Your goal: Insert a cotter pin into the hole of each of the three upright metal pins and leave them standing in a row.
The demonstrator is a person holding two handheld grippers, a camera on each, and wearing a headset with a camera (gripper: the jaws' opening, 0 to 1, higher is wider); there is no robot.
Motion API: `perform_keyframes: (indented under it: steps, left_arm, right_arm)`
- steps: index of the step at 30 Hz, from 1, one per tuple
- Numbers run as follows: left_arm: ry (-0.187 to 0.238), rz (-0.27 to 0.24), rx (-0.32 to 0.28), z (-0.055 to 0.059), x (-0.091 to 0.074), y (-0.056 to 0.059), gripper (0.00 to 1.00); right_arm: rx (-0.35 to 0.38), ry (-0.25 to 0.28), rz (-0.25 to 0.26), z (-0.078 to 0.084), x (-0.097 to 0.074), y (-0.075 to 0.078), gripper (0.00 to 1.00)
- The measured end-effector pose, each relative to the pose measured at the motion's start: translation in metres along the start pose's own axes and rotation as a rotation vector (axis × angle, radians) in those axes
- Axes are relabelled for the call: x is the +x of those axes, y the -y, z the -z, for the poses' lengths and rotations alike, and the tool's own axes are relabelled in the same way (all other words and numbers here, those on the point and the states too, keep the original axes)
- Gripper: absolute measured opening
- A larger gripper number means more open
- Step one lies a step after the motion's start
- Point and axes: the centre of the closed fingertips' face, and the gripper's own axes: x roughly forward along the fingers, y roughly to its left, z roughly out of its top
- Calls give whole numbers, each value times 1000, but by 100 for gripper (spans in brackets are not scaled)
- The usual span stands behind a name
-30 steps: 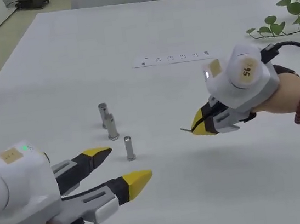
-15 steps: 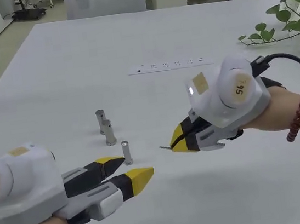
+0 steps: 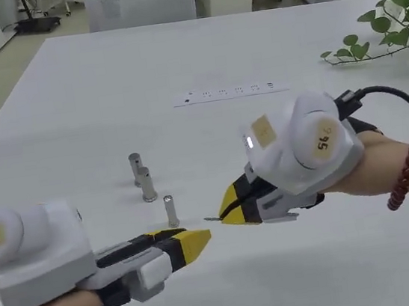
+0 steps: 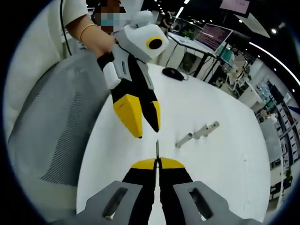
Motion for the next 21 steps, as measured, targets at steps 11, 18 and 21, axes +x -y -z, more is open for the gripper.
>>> perform_keyframes:
  steps: [11,18,21]
  left_arm:
    - [-6,17,-74,3,4,6,17]
    - [-11,31,-104,4,5,9,10]
    - [-12,34,-112,4,6,10,8]
  right_arm:
    - [-29,11,-8,-9,1,-11,2]
    - [-36,16,-11,-12,2,-15,2]
    - [-39,16,-13,-13,2,-16,2]
